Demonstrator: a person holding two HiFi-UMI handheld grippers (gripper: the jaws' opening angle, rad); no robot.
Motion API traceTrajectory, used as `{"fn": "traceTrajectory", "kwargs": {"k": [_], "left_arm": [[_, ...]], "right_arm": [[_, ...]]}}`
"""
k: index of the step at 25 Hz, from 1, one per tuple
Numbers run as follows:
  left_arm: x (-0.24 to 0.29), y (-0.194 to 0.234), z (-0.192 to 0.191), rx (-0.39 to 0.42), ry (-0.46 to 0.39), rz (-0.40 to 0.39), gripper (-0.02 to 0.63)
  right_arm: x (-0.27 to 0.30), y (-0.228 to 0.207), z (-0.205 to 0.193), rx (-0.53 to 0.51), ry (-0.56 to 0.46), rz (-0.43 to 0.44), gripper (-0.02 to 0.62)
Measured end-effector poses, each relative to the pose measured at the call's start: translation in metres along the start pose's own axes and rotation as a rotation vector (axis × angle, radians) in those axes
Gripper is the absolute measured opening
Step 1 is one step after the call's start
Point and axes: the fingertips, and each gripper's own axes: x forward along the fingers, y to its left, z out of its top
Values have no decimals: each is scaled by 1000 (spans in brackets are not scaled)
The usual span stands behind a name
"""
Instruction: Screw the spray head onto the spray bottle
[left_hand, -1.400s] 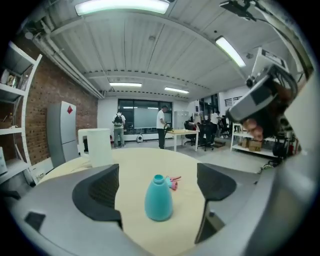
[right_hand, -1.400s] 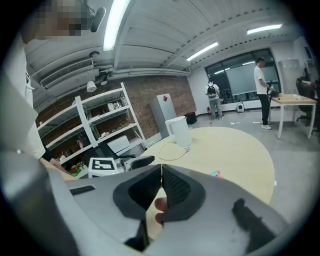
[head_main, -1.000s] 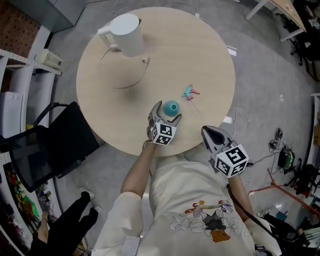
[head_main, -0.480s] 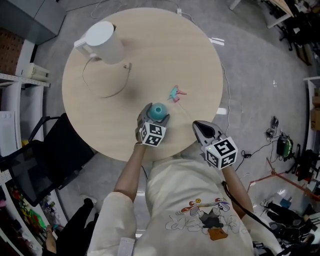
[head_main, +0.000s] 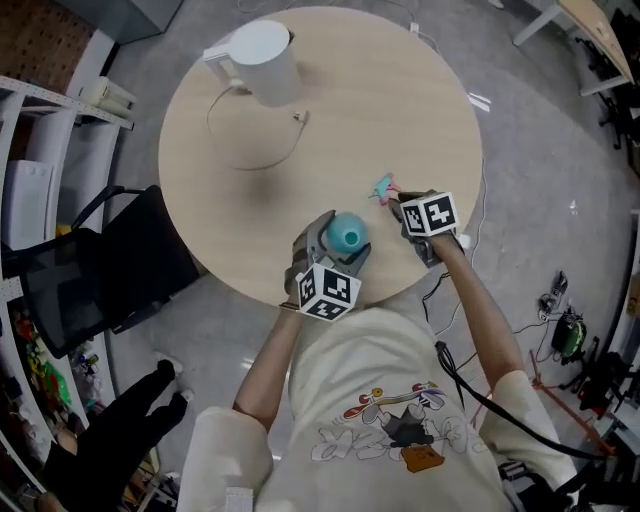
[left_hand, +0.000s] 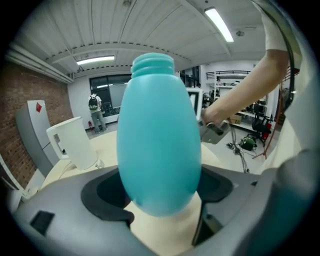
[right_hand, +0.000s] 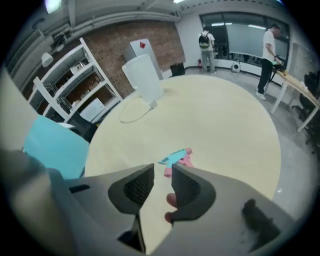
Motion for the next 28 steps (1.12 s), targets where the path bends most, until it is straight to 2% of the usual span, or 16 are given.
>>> {"fn": "traceTrajectory", "kwargs": {"k": [4,7,10,14,17,19,22,25,28], "left_arm": [[-14,4,4,-22,10,3,416],[-20,13,6,-11,22,8,416],[-25,20,8,-3,27,13,416],[-35,24,10,10,32,8,416],[-38,27,10,-4,41,7,416],[-41,29,10,-20,64,12,416],[-47,32,12,-50,106,12,416],[-51,32,21,-66,113,-18,416],[-56,29,33,-52,107,-48,416]], "right_arm": [[48,-23,-8,-49,235,-55,103],[68,-22,-12,-9,356,-21,127],[78,-20,-14,29,417,-3,140],[83,-22,-21,63,489,-53,138],[84,-23,-19,62,506,-71,137],[80,-19,-15,77,466,-43,135],[61,4,8,103,315,62,132],[15,41,61,68,112,172,132],[-61,88,125,5,-119,282,132]]}}
